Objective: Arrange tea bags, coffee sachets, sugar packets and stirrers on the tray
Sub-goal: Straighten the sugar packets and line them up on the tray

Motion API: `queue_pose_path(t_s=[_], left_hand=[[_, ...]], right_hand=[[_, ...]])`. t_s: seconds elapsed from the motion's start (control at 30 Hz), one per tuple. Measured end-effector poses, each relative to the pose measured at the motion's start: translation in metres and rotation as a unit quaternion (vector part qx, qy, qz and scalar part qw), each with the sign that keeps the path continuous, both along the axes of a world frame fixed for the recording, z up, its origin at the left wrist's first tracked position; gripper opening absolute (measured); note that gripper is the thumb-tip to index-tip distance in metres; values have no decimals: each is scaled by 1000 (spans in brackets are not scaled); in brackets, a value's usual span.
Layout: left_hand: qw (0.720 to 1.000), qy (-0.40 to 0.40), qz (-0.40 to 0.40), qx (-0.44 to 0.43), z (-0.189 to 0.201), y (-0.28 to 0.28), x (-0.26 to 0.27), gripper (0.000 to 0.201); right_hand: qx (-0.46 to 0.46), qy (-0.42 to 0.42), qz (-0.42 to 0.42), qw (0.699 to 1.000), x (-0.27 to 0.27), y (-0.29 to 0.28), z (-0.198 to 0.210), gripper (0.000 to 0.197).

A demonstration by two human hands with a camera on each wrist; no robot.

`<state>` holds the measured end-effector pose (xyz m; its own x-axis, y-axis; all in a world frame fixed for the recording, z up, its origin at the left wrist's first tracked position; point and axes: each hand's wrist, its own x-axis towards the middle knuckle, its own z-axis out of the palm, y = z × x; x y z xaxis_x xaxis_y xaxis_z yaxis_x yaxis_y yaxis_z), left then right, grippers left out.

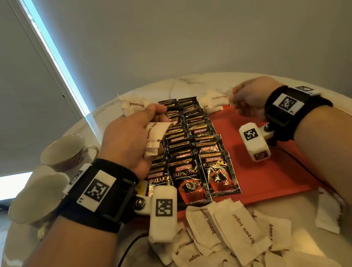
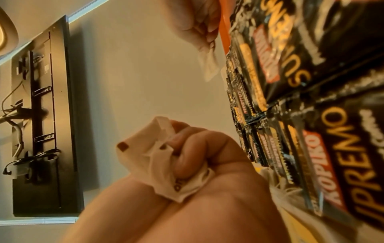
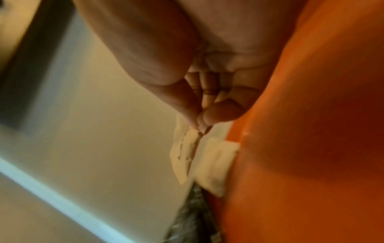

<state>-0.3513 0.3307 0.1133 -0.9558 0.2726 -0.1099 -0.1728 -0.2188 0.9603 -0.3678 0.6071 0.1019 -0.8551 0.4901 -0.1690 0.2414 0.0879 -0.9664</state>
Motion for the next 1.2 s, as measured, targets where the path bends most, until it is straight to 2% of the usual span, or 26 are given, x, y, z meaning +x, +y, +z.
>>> queue_pose_path(t_s=[0.17, 0.37, 0.57, 0.67, 0.83, 0.93, 1.0, 1.1, 1.2], left_hand=[[1000, 6, -1, -14, -5, -2, -5, 23], [1000, 5, -4, -11, -6, -3, -8, 23], [1000, 11, 0, -18, -6, -2, -8, 23], [1000, 5, -5, -15, -6, -3, -9, 23], [1000, 1, -13, -18, -7, -2, -9, 23], [999, -6, -36, -10, -8, -2, -7, 23], [998, -11, -58, -11, -6, -2, -4, 25], [995, -17, -99, -14, -2, -2, 2, 30], [990, -15, -138, -40, 2, 1, 10, 30]], right_hand=[[43, -83, 19, 995, -15, 8, -10, 18], [10, -78, 24, 997, -21, 6, -9, 15], [-54, -52, 29, 997, -15, 11, -12, 22], [-43, -51, 18, 998, -10, 10, -11, 21], [-14, -84, 90, 992, -9, -8, -5, 27], [-18, -91, 99, 991, -10, -15, -3, 30], [-31, -79, 90, 992, -9, -16, -2, 29], [-42, 0, 88, 995, 1, -25, 7, 20], [-75, 65, 190, 977, 24, -55, 26, 23]])
